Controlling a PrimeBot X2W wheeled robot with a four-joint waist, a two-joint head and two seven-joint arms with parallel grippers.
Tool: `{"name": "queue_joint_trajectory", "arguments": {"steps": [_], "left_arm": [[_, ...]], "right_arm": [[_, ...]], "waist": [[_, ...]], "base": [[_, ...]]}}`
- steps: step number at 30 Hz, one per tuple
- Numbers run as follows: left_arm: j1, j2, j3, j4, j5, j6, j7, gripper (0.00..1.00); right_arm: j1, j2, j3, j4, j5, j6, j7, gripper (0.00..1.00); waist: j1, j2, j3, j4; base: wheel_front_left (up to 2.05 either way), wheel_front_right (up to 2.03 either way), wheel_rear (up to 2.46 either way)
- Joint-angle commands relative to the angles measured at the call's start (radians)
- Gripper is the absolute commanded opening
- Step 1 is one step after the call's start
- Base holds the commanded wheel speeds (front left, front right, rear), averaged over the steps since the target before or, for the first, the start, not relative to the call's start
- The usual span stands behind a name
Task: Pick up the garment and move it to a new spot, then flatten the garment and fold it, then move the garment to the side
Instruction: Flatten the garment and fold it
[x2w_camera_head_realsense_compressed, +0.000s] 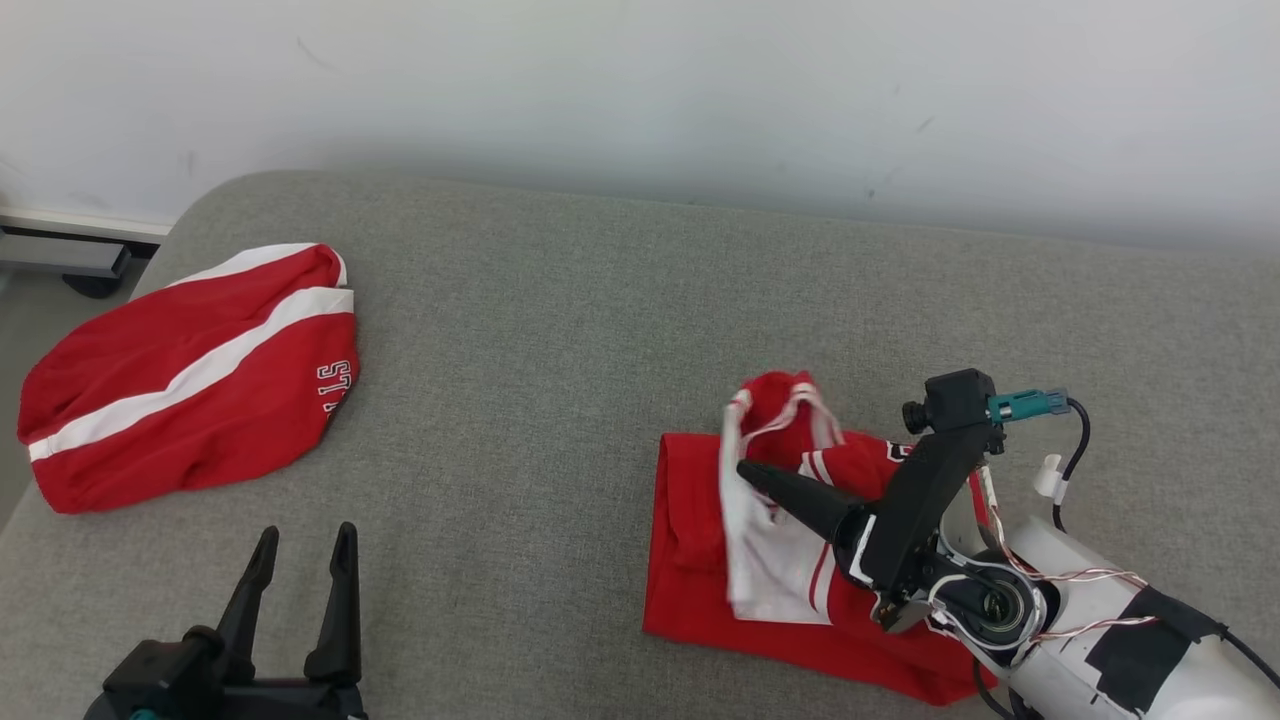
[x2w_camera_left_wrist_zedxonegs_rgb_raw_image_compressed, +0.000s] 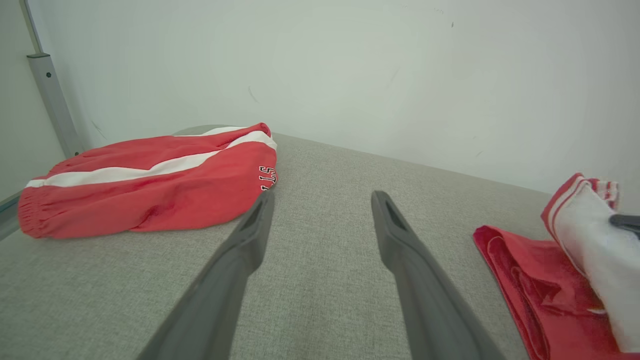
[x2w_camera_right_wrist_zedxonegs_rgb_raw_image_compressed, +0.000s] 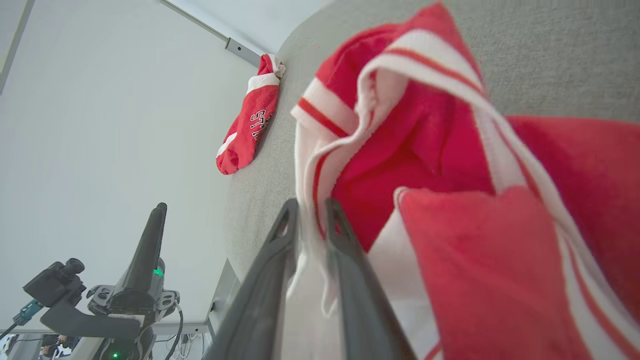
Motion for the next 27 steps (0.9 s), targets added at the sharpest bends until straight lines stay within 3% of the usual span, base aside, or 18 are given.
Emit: {"name": "queue_joint_trajectory", "arguments": {"steps": [1,13,22,24,27], "left_arm": [[-0.013,0.006,-0.001,0.002,-0.004,0.002,-0.005,1.0],[0.005,0.023,0.007,-0.002,-0.004,0.002,-0.006,1.0],[0.018,0.025,0.008,-0.014,0.007,0.002,-0.005,1.0],[0.019,0.024,0.008,-0.016,0.008,0.002,-0.005,1.0],[0.024,0.023,0.008,-0.018,0.011,0.002,-0.006,1.0]], "right_arm": [[-0.01,-0.006,-0.009,-0.006,0.005,0.0,-0.007,1.0],[0.066,-0.114,-0.119,-0.177,0.021,0.0,-0.121,1.0],[0.13,-0.229,-0.127,-0.229,-0.103,0.0,-0.24,1.0],[0.125,-0.259,-0.113,-0.22,-0.174,0.0,-0.272,1.0],[0.143,-0.253,-0.073,-0.193,-0.245,0.0,-0.307,1.0]], "waist": [[0.0001,0.0,0.0,0.0],[0.0001,0.0,-0.019,-0.019],[0.0001,0.0,-0.026,-0.042],[0.0001,0.0,-0.027,-0.045],[0.0001,0.0,-0.032,-0.048]], "base": [[0.0,0.0,0.0],[0.0,0.0,0.0],[0.0,0.0,0.0],[0.0,0.0,0.0],[0.0,0.0,0.0]]}}
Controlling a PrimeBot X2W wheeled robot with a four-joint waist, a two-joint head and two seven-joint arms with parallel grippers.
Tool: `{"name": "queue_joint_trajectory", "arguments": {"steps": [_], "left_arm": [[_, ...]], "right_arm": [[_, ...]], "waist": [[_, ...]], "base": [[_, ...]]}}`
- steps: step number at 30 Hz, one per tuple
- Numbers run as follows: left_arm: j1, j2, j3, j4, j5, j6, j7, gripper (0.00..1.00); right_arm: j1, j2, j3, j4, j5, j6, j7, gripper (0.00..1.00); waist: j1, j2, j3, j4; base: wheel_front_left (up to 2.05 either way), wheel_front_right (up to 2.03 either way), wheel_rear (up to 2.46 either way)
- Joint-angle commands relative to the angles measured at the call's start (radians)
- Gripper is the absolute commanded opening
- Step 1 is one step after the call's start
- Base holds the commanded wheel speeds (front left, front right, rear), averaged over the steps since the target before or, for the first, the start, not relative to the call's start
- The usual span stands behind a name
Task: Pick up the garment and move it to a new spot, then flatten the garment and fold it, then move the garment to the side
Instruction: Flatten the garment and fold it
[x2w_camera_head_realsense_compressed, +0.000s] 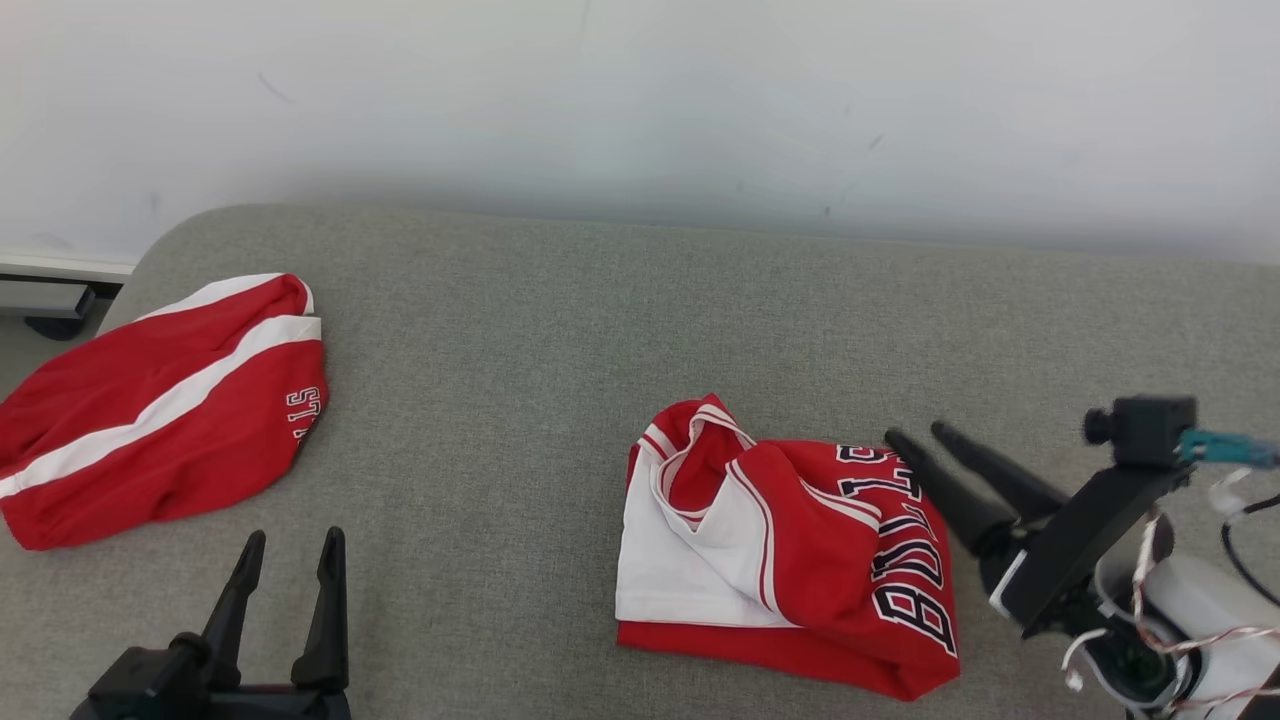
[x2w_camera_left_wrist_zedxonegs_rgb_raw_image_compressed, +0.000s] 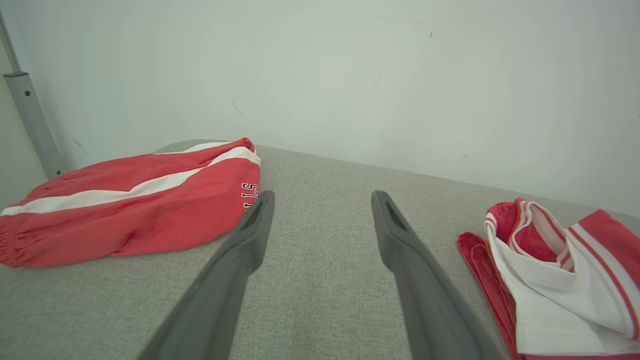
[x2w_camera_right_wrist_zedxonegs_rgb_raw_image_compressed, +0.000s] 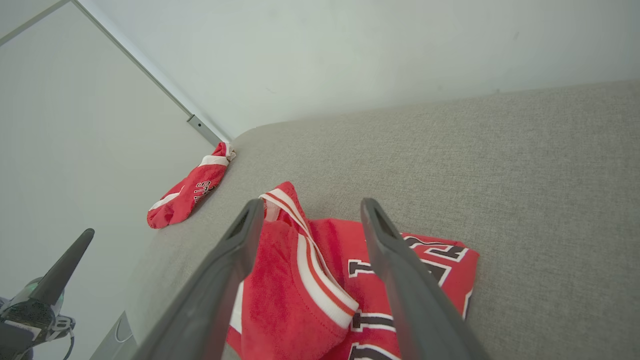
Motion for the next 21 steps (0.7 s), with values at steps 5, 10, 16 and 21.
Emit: {"name": "queue_joint_trajectory", "arguments": {"steps": [5,10,16,21], "left_arm": [[0.016,0.006,0.002,-0.004,0.009,0.002,-0.006,1.0],[0.023,0.007,0.002,-0.007,0.01,0.002,-0.006,1.0],[0.024,0.008,0.0,-0.011,0.01,0.002,-0.006,1.0],[0.017,0.009,0.0,-0.011,0.008,0.002,-0.006,1.0]], "right_arm": [[0.023,0.024,0.047,0.041,-0.025,0.0,0.023,1.0],[0.03,0.042,0.071,0.082,-0.01,0.0,0.057,1.0],[0.028,0.051,0.075,0.125,-0.007,0.0,0.063,1.0],[0.023,0.068,0.088,0.141,0.003,0.0,0.07,1.0]], "waist": [[0.0001,0.0,-0.009,-0.002],[0.0001,0.0,-0.015,0.001],[0.0001,0.0,-0.011,0.008],[0.0001,0.0,-0.002,0.013]], "base": [[0.0,0.0,0.0],[0.0,0.0,0.0],[0.0,0.0,0.0],[0.0,0.0,0.0]]}}
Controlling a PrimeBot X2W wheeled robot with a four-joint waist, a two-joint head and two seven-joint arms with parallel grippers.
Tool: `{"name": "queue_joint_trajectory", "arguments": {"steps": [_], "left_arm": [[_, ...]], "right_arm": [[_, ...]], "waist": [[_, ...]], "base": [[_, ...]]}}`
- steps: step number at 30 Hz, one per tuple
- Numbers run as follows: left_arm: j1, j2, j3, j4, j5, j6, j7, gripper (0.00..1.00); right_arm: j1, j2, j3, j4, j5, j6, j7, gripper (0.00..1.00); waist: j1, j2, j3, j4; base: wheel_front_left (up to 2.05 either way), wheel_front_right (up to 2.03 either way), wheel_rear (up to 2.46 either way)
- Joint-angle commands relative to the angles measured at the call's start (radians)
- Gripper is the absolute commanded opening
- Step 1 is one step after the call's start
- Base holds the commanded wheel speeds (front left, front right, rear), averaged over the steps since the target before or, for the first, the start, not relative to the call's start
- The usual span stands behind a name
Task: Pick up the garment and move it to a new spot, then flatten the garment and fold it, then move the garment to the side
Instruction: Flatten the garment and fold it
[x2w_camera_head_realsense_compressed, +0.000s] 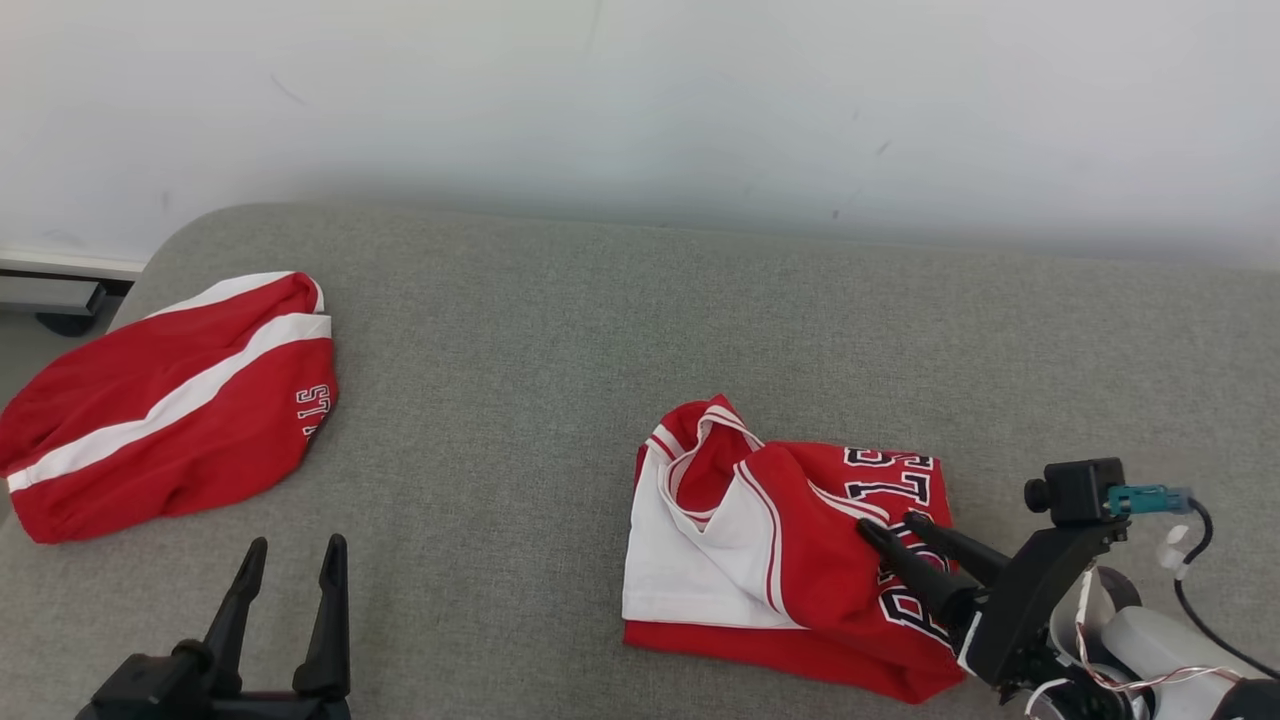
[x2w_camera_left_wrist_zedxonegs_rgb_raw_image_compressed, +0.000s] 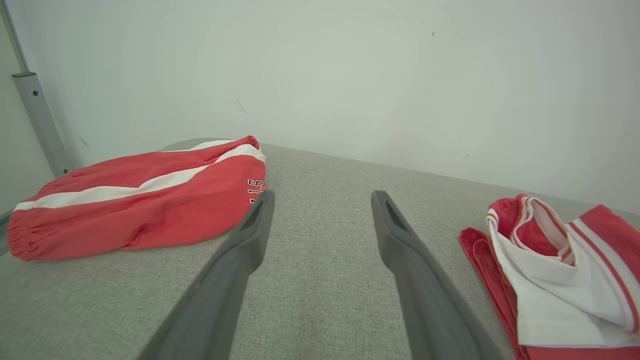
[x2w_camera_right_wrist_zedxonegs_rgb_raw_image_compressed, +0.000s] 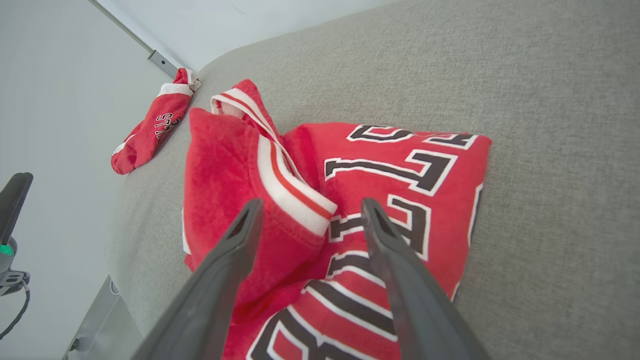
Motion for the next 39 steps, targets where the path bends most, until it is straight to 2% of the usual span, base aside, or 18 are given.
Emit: {"name": "queue_joint_trajectory", "arguments": {"steps": [1,5,7,8,9,10,11,12,23,31,39], "left_arm": [[0.001,0.008,0.001,-0.003,0.002,0.002,-0.006,1.0],[-0.006,0.009,-0.002,-0.002,0.0,0.002,-0.006,1.0],[-0.007,0.008,-0.001,-0.002,0.001,0.002,-0.006,1.0],[-0.007,0.008,-0.001,-0.002,0.001,0.002,-0.006,1.0],[-0.006,0.009,0.0,-0.002,0.0,0.002,-0.006,1.0],[-0.006,0.01,0.002,-0.002,-0.001,0.002,-0.006,1.0],[-0.006,0.009,0.002,-0.002,-0.001,0.002,-0.006,1.0],[-0.006,0.009,0.003,-0.002,-0.002,0.002,-0.006,1.0],[-0.01,0.003,0.005,0.003,-0.005,0.002,-0.006,1.0],[-0.008,0.004,0.003,0.008,-0.006,0.002,-0.006,1.0],[-0.011,0.006,-0.005,0.011,-0.008,0.002,-0.006,1.0]], "right_arm": [[-0.001,0.006,0.004,0.006,0.007,0.0,-0.001,1.0],[-0.009,0.022,0.011,0.023,0.011,0.0,-0.001,1.0],[-0.012,0.024,0.013,0.026,0.013,0.0,-0.001,0.96],[-0.014,0.024,0.015,0.028,0.013,0.0,0.0,0.75],[-0.018,0.026,0.015,0.029,0.013,0.0,-0.004,0.45],[-0.02,0.026,0.017,0.031,0.012,0.0,-0.007,0.36],[-0.021,0.027,0.019,0.031,0.011,0.0,-0.009,0.05],[-0.023,0.028,0.021,0.03,0.01,0.0,-0.011,0.0],[-0.036,0.015,0.037,-0.048,0.04,0.0,-0.053,0.0],[-0.027,0.0,0.078,-0.154,0.103,0.0,-0.039,0.0],[-0.046,0.008,0.148,-0.175,0.118,0.0,-0.011,0.0]], "waist": [[-0.0001,-0.0001,0.003,0.003],[-0.0001,-0.0001,0.008,0.008],[-0.0001,-0.0001,0.01,0.009],[-0.0001,-0.0001,0.011,0.01],[-0.0001,-0.0001,0.012,0.011],[-0.0001,-0.0001,0.013,0.012],[-0.0001,-0.0001,0.013,0.012],[-0.0001,-0.0001,0.014,0.012],[-0.0001,-0.0001,0.014,0.012],[-0.0001,-0.0001,0.004,0.012],[-0.0001,-0.0001,-0.001,0.024]], "base": [[0.0,0.0,0.0],[0.0,0.0,0.0],[0.0,0.0,0.0],[0.0,0.0,0.0],[0.0,0.0,0.0],[0.0,0.0,0.0],[0.0,0.0,0.0],[0.0,0.0,0.0],[0.0,0.0,0.0],[0.0,0.0,0.0],[0.0,0.0,0.0]]}}
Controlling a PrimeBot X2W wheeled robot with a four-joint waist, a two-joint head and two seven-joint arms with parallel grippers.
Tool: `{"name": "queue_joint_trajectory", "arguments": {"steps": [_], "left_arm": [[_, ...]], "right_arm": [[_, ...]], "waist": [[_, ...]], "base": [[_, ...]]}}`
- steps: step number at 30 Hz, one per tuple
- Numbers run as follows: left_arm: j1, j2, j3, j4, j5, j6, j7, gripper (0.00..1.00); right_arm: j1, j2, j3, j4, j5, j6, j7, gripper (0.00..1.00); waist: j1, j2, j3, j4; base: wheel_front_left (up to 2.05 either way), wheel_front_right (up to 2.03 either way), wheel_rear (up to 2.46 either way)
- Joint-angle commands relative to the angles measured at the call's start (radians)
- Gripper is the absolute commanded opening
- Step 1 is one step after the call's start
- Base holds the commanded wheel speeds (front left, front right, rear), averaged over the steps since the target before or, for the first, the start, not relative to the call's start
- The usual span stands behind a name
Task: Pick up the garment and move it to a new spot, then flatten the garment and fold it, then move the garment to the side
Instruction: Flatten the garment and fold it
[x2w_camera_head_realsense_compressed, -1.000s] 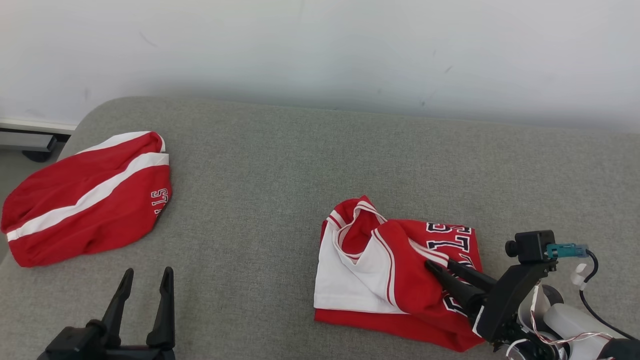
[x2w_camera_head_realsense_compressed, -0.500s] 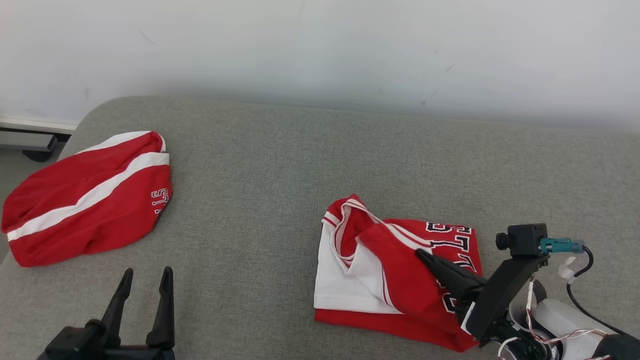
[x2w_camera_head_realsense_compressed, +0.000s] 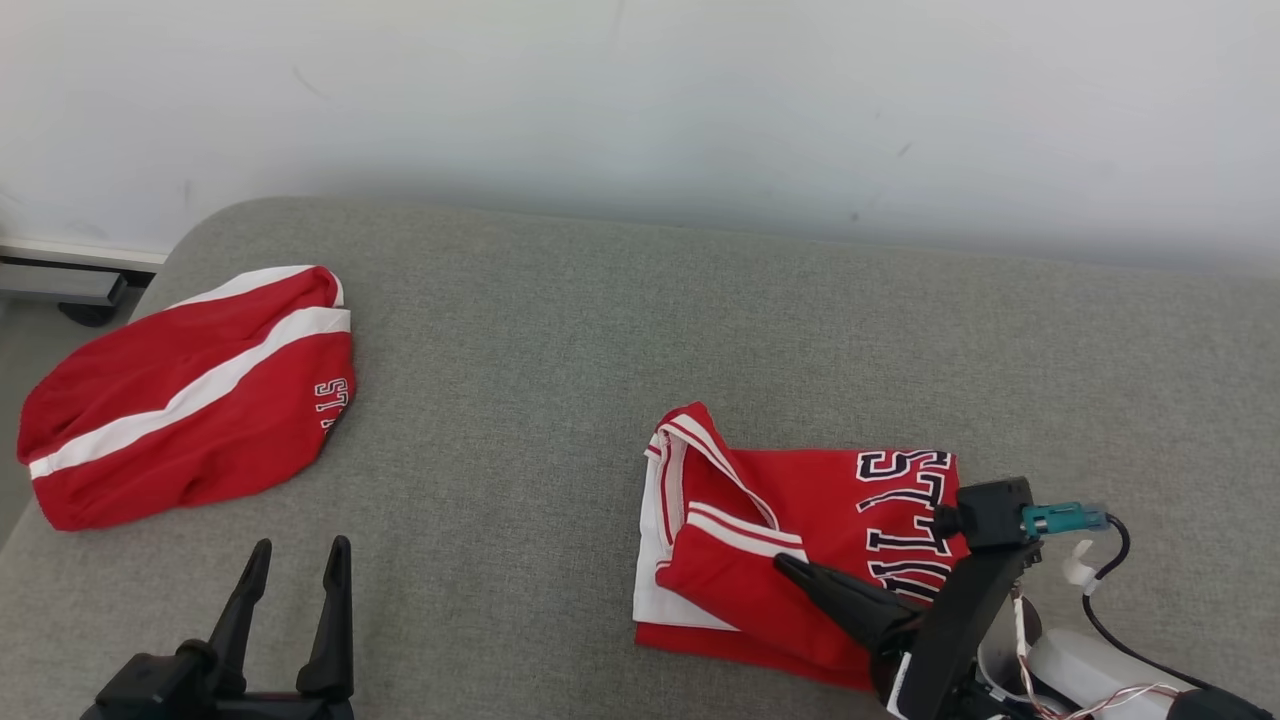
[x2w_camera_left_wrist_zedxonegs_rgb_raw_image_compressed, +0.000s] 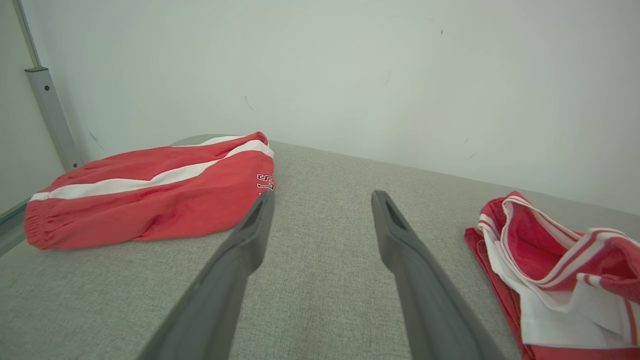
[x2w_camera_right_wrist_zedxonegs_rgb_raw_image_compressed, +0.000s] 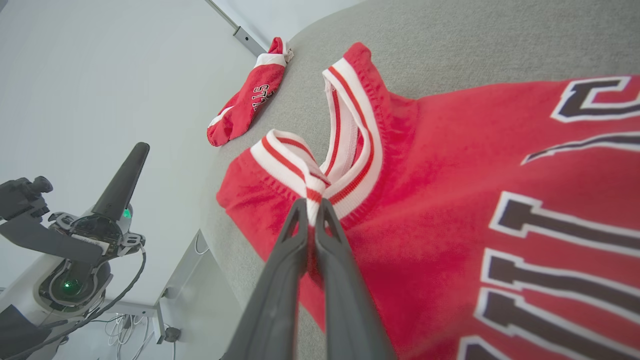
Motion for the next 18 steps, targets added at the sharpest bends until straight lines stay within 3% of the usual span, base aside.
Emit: {"name": "queue_joint_trajectory", "arguments": {"steps": [1,5,6,7,8,18], "left_arm": [[-0.008,0.006,0.0,0.002,-0.003,0.002,-0.006,1.0],[-0.007,0.006,-0.004,0.004,-0.004,0.002,-0.006,1.0],[-0.007,0.006,-0.005,0.005,-0.005,0.002,-0.006,1.0],[-0.007,0.007,-0.005,0.005,-0.005,0.002,-0.006,1.0],[-0.006,0.007,-0.005,0.005,-0.005,0.002,-0.006,1.0],[0.003,0.007,-0.001,0.002,-0.001,0.002,-0.006,1.0]], "right_arm": [[-0.017,0.004,0.015,0.008,-0.01,0.0,0.002,0.0],[-0.026,0.021,0.057,0.034,-0.024,0.0,-0.003,0.01],[-0.029,0.026,0.065,0.04,-0.023,0.0,-0.003,0.44],[-0.035,0.028,0.07,0.046,-0.026,0.0,-0.008,0.76],[-0.036,0.032,0.077,0.05,-0.022,0.0,-0.009,1.0],[-0.058,0.022,0.109,0.066,-0.003,0.0,-0.035,1.0]], "waist": [[-0.0001,0.0,-0.002,0.004],[-0.0001,0.0,-0.006,0.011],[-0.0001,0.0,-0.006,0.013],[-0.0001,0.0,-0.007,0.014],[-0.0001,0.0,-0.007,0.016],[-0.0001,0.0,-0.007,0.017]], "base": [[0.0,0.0,0.0],[0.0,0.0,0.0],[0.0,0.0,0.0],[0.0,0.0,0.0],[0.0,0.0,0.0],[0.0,0.0,0.0]]}}
